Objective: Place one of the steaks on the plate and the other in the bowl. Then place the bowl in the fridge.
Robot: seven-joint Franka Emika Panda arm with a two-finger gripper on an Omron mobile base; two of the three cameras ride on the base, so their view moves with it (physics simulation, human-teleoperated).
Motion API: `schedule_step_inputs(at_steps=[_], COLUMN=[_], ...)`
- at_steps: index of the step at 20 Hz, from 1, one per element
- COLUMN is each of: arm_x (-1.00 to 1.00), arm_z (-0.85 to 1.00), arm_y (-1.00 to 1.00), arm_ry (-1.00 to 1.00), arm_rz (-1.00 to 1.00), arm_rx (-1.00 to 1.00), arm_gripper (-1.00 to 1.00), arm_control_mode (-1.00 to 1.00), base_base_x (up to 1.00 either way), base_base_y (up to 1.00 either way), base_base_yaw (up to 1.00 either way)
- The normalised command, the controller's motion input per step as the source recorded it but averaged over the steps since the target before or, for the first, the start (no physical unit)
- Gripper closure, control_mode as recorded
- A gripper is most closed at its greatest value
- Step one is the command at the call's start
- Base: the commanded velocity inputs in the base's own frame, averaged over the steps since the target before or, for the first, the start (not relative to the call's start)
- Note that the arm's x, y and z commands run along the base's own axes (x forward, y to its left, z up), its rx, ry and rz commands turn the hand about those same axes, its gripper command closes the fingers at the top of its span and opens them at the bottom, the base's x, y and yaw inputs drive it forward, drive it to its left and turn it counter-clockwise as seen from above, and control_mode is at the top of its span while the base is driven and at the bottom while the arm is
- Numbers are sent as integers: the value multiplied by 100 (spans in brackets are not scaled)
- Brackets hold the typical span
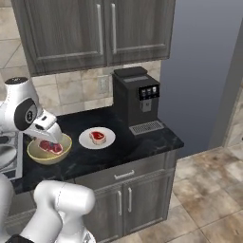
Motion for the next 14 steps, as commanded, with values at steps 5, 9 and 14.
schedule_step_inputs(at_steps=[5,9,14], arm_x=[77,52,45], arm_z=[-40,-40,-51], arm_y=[-41,-13,6], arm_ry=[1,0,5], arm_rz=[-34,-10,0], arm_rx=[28,28,0], arm_gripper=[-100,-100,-100], arm_control_mode=[-100,-100,-100], base_base_x=[0,0,0], base_base_y=[0,0,0], base_base_yaw=[0,0,0])
